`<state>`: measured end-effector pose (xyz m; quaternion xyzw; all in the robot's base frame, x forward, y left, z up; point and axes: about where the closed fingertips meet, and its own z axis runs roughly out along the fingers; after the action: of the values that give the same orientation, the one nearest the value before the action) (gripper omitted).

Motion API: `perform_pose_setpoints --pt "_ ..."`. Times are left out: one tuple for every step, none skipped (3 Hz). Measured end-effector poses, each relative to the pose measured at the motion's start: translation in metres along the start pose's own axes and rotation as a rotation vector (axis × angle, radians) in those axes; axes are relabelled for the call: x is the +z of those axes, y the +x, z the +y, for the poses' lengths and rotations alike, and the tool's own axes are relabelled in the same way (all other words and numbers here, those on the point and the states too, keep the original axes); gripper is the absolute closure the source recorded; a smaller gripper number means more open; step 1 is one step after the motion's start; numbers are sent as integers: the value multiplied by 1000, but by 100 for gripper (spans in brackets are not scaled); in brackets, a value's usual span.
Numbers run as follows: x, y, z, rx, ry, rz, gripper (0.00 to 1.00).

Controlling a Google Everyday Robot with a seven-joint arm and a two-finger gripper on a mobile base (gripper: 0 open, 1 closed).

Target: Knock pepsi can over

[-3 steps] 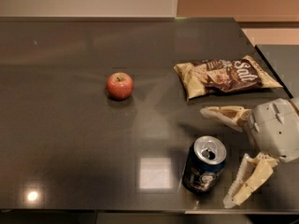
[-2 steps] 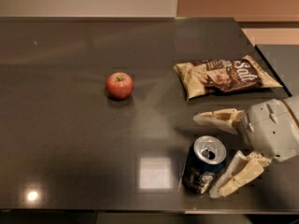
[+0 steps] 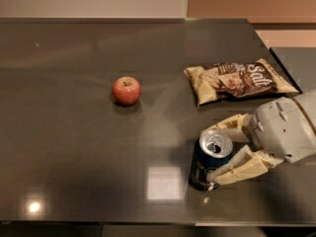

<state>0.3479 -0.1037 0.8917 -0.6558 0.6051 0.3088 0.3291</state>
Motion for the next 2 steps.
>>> perform_pose_setpoints --pt "-16 -11 -20 14 43 85 87" --pt "-35 -23 -49 37 88 238 100"
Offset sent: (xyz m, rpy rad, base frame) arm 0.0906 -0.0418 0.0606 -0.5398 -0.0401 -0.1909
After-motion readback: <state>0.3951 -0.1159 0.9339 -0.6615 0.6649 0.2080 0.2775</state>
